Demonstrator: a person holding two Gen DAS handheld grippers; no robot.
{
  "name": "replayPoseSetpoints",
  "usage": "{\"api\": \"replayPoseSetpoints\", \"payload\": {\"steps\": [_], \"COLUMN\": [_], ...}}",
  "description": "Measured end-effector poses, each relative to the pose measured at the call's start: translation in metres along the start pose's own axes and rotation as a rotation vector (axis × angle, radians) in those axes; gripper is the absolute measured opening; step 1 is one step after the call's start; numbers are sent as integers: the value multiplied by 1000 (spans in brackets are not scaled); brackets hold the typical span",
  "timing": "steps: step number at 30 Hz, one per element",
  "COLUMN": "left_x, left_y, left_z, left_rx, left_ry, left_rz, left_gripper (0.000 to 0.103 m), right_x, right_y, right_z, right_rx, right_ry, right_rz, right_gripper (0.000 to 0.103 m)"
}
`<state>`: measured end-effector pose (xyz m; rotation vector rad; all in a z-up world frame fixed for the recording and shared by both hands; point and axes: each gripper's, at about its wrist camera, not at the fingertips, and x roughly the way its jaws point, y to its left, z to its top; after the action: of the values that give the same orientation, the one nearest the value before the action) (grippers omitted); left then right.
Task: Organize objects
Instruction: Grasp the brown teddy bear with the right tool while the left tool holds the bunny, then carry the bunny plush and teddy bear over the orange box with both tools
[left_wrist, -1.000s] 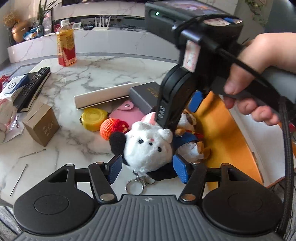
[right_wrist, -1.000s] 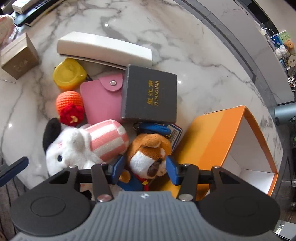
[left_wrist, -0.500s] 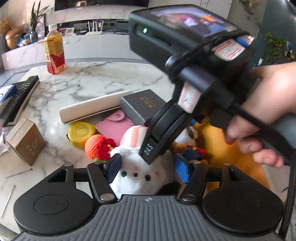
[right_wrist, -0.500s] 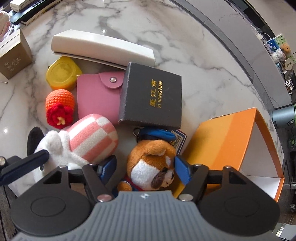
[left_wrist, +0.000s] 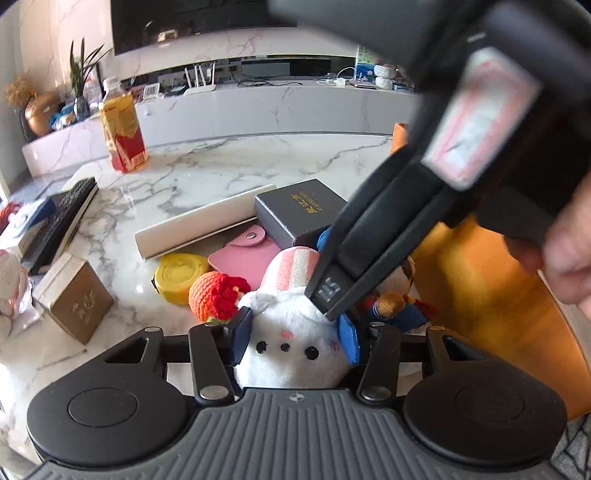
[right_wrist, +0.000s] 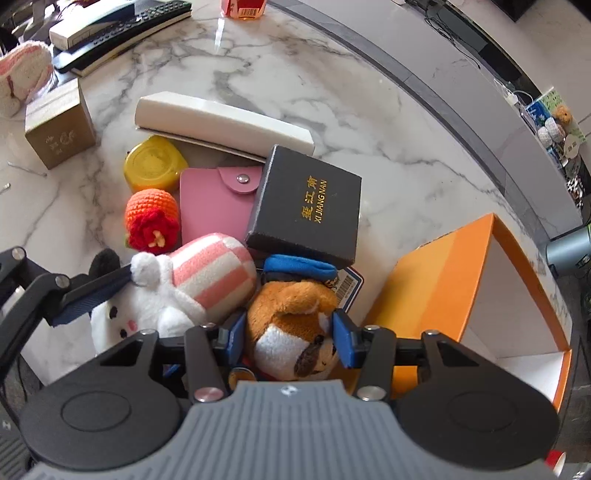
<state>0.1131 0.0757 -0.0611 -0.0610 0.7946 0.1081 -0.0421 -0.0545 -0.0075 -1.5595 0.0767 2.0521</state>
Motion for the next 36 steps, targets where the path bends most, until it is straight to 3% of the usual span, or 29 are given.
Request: {"api": "replayPoseSetpoints", "payload": {"steps": [4,9,13,19,23,28,31,36], "left_x": [0,-1,-2,-23,-35,-48,-62,-80], "left_y": [15,15,24,24,32,27,20,2], "left_z": [4,5,4,3,7,19,29,49], "left_rx": [-132,-179,-247,-287,-355,-328,-310,-298], "left_ry": [29,44,60,-26,-42,-72,-102,-127], "left_rz": [-15,-20,-71,-31,-39,-33,-43,-55], "left_gripper": [57,56,56,55,55,55,55,55], "right_x": [-13,-27,-30,-46,-67,-88,-108,-141], "right_y": [-4,-6,-12,-18,-15,-21,-29,-57], "right_z": [-14,-27,-34,-41,-44,-52,-64,-81], "right_rx": [79,148,182,218,201,235,278,331], "right_ry": [-9,-72,-95,-153,-211,-272,-354,-430], "right_rz": [76,62,81,117,108,118,118,144], "right_gripper": [51,50,50,50,50,50,50,49]}}
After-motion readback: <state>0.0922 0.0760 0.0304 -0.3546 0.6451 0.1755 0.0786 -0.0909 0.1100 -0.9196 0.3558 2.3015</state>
